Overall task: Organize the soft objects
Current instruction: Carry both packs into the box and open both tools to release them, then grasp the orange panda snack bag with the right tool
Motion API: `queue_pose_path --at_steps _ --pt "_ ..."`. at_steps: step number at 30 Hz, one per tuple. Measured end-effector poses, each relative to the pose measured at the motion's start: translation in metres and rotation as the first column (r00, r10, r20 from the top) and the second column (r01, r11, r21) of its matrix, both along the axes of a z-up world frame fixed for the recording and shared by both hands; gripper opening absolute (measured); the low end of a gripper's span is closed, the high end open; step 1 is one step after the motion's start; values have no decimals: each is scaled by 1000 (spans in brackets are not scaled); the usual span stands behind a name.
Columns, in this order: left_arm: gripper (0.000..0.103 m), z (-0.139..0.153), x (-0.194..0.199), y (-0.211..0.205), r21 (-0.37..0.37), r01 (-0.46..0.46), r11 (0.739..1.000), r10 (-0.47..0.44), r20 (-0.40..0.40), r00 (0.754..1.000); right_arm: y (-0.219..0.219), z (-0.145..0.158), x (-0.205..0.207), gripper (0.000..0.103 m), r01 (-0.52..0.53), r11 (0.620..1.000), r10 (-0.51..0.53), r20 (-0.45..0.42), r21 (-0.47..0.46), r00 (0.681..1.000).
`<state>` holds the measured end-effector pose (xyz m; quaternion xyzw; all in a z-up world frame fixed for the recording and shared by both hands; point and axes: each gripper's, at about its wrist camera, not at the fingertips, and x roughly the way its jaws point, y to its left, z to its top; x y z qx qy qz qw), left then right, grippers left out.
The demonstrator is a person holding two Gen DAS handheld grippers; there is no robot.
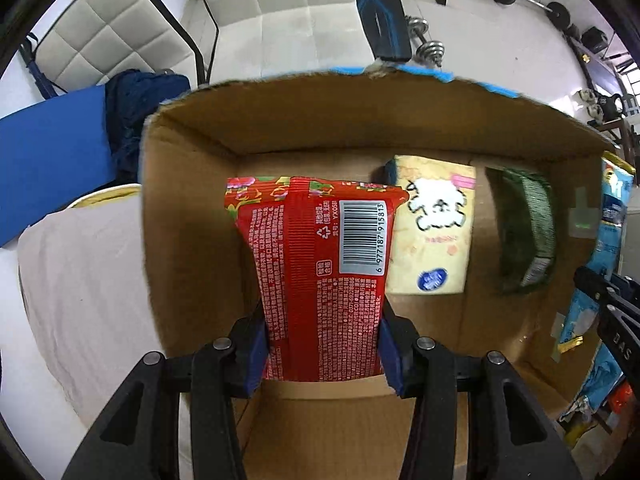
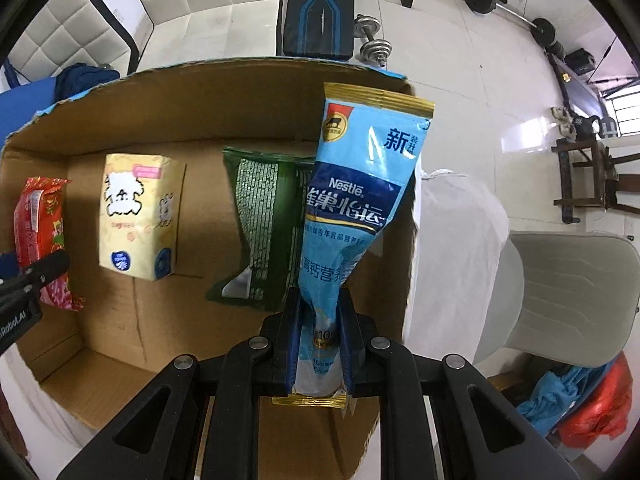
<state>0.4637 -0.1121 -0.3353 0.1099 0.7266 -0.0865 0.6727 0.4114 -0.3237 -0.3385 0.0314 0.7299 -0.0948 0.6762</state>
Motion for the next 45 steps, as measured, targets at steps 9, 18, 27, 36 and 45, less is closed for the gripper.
queue_pose_path --at_steps 9,18,27,36,45 --pt "46 -10 12 -4 2 -23 1000 23 -37 999 3 1 10 45 3 1000 -3 -15 -18 1000" --pt "47 14 6 2 -8 -35 999 35 4 999 12 21 1 76 -6 1000 6 17 19 1000" --pt "97 49 -27 21 -52 -76 996 82 114 990 37 29 -40 103 -20 997 16 54 79 998" --pt "97 69 -82 29 -81 -102 991 117 202 973 56 53 -83 103 -8 995 -7 156 98 988" --pt "97 119 -137 35 -92 -96 991 123 356 926 62 105 -126 103 10 994 -40 273 110 961"
